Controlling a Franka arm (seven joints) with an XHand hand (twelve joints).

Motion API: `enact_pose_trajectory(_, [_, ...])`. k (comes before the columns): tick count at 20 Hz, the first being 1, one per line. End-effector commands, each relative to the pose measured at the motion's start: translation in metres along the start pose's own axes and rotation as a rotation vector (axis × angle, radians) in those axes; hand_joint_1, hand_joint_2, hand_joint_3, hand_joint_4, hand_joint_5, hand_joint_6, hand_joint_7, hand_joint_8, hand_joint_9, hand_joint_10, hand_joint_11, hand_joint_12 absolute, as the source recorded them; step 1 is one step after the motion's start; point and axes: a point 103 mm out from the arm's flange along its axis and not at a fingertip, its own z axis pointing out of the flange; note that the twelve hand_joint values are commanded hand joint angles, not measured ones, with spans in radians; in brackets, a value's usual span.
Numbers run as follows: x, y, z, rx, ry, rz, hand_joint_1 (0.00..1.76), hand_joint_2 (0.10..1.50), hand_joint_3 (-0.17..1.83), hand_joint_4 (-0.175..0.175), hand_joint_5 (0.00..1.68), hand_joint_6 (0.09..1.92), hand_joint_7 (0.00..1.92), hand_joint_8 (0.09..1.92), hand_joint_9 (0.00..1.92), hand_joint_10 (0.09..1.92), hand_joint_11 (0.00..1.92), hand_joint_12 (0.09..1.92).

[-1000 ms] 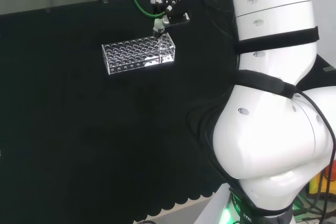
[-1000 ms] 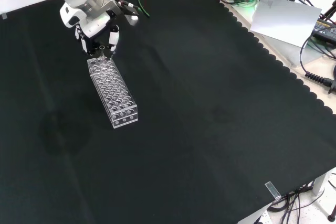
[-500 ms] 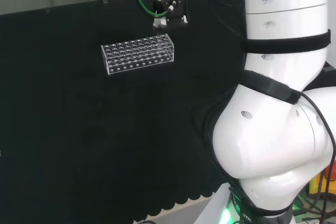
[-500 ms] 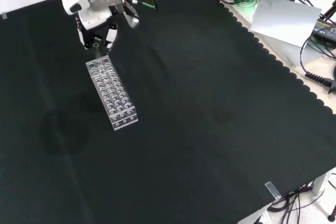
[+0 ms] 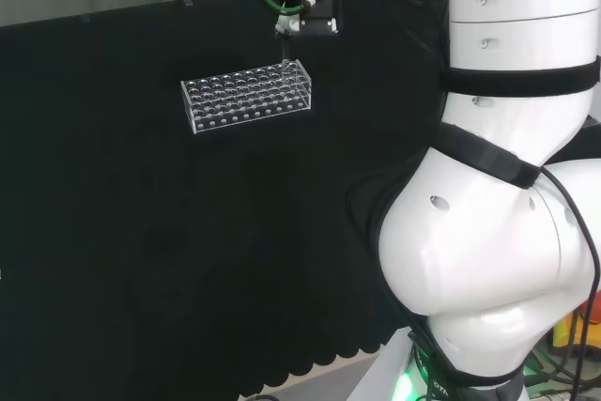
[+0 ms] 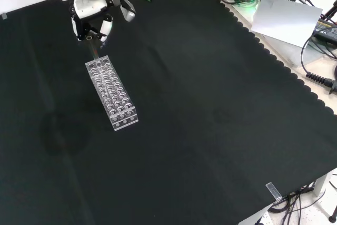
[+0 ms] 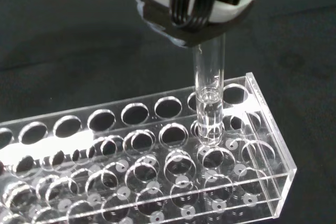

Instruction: Pick up the test tube.

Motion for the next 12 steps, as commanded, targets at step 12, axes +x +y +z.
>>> enact_pose_trajectory(12, [0.001,-0.012,-0.080,-0.002,0.102,-0.014,1.33,0.77,0.39,-0.175,1.39,0.09,1.42,0.57,1.67,0.41,1.29,0.85])
